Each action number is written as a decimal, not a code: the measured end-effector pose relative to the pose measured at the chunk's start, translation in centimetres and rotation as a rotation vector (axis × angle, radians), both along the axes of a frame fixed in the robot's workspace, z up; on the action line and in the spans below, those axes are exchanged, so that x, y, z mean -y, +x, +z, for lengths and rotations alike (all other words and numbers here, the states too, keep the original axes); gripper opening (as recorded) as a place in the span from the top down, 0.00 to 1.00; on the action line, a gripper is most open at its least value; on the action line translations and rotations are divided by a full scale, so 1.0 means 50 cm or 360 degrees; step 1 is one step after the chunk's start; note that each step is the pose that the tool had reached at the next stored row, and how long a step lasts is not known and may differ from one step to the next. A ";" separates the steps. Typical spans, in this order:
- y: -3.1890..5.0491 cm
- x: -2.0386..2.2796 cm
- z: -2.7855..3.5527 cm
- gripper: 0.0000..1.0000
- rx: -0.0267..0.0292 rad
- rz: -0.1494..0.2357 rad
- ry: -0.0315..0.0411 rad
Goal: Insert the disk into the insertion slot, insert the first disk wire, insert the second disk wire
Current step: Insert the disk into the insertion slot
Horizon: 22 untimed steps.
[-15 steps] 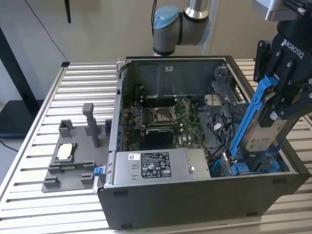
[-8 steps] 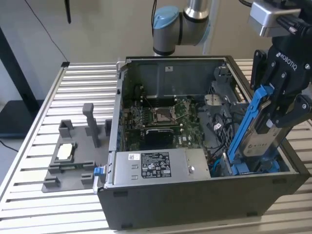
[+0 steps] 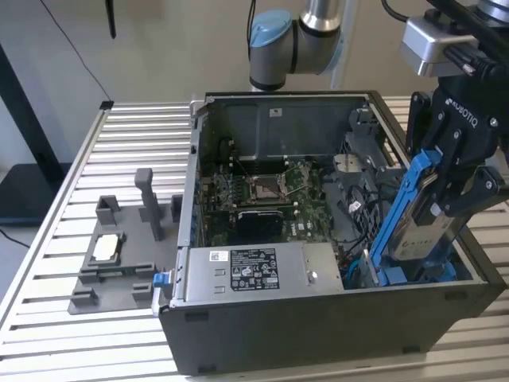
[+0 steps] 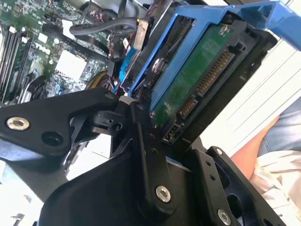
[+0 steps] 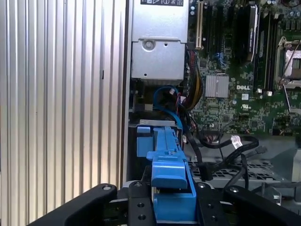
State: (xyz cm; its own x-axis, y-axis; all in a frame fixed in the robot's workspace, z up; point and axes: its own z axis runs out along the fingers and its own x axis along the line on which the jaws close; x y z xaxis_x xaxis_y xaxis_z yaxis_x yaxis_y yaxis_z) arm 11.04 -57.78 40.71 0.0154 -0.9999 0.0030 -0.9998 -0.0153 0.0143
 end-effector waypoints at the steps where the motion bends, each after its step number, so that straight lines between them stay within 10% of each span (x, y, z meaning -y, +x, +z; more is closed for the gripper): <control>1: 0.000 -0.0002 -0.001 0.67 0.00007 0.0000 0.0000; 8: 0.000 -0.0009 -0.025 0.67 0.00042 0.0000 0.0000; 22: 0.000 -0.0015 -0.025 0.53 0.00055 0.0000 0.0000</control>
State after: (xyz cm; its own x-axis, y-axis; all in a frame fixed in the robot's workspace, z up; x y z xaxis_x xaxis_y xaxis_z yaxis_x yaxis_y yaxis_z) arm 11.03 -57.71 39.45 0.0155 -0.9999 0.0030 -0.9998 -0.0155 0.0108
